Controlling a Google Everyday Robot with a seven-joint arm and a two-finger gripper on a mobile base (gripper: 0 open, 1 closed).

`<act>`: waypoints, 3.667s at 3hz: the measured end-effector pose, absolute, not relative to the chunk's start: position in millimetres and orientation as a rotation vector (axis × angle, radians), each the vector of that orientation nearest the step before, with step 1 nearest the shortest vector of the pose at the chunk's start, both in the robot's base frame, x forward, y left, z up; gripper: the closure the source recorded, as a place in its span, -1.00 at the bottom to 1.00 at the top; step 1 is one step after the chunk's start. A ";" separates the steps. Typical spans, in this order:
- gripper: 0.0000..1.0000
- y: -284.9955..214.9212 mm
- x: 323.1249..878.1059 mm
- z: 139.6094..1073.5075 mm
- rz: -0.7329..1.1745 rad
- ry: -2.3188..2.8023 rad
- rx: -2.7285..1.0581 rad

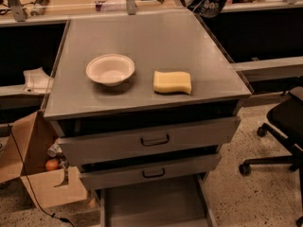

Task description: Place blue chip bag into bottom drawer

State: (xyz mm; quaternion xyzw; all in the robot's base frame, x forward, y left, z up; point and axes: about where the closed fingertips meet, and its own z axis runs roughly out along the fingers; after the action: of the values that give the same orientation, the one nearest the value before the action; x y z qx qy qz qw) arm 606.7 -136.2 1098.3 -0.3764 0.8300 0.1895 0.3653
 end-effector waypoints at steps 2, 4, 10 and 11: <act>1.00 -188.8 574.1 1067.1 0.568 2.220 -0.810; 1.00 -187.0 577.7 1065.0 0.591 2.214 -0.807; 1.00 -190.7 439.9 969.3 0.791 2.413 -0.651; 1.00 -190.1 439.0 966.5 0.794 2.418 -0.651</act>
Offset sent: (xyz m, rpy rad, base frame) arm -0.0291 -0.0580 -0.0495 0.0841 0.1038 -0.1116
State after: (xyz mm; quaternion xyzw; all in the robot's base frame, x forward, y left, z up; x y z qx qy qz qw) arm 439.0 -190.1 966.5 -0.2397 0.8901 0.2924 0.2543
